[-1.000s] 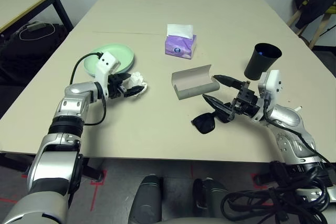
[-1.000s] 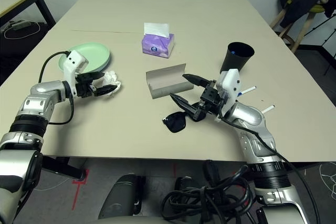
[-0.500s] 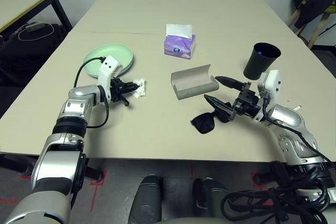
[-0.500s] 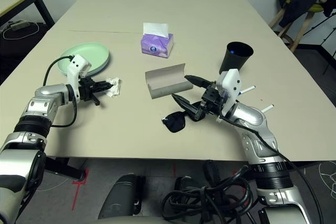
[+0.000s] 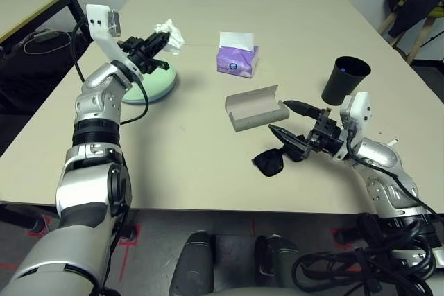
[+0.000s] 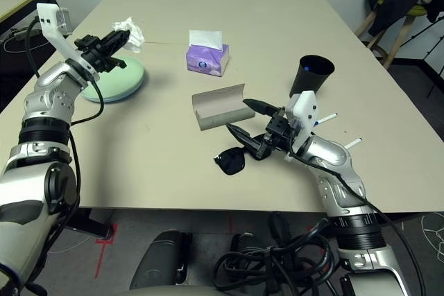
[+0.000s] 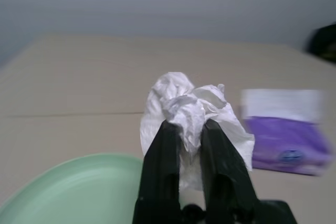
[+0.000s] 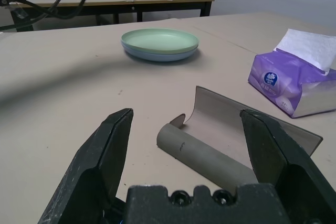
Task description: Organize and tidy the items on the table.
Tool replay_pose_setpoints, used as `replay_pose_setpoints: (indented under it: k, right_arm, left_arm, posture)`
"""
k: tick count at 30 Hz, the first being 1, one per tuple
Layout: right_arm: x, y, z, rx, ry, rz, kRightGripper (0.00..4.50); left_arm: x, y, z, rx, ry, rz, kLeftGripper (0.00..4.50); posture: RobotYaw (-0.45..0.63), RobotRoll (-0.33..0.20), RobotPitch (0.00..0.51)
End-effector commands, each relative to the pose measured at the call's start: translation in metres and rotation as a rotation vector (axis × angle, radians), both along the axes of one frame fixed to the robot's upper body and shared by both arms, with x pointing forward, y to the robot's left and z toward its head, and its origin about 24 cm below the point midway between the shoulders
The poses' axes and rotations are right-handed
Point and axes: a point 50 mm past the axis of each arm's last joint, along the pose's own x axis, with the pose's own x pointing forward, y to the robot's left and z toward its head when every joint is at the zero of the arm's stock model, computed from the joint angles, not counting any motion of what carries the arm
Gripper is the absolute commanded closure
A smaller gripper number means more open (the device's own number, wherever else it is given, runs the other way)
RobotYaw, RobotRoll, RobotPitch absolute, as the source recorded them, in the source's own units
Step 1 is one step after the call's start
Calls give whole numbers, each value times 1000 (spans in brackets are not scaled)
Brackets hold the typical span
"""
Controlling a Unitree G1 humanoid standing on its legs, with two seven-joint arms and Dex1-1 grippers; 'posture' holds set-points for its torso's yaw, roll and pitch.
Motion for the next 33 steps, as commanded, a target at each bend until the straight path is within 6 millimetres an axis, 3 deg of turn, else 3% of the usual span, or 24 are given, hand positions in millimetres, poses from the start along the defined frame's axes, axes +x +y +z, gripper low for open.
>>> replay_pose_setpoints:
  k: [1,7,8,13,17,18,23,27,33]
  right_arm:
    - [-1,-4,-1,-7,-3,-8,0]
    - [-2,-3,-1,-4,-4,-13,0]
    - [-2,-2,0,-3,-4,-13,0]
    - [-2,-2,0,-5,-5,-17,0]
    - [-2,-3,2,-10,-2,-20,0]
    - [0,-4,3,-12,3,-28,0]
    - [17,2,8,-97,-5,-95,0]
    - [21,9,17,-202,-9,-12,0]
    - [26,24,41,-454,-56,112,0]
  left_arm:
    - [3,7,-9,85,55,136,2578]
    - [3,6,-21,113,88,176,197]
    - [3,5,-21,114,84,169,52]
    - [4,-1,-15,89,21,88,52]
    - [3,-13,-7,21,-39,-94,52]
    - [0,-20,-6,12,-52,-206,52]
    - [-29,-45,-15,162,-110,-641,52]
    - [-54,-50,-29,311,-63,-816,52]
    - [-83,-54,-45,330,-29,-990,52]
  posture:
    - [122,0,60]
    - [117,0,59]
    - [116,0,59]
    - [119,0,65]
    - [130,0,74]
    - [139,0,79]
    - [179,0,86]
    - [206,0,94]
    - [224,0,115]
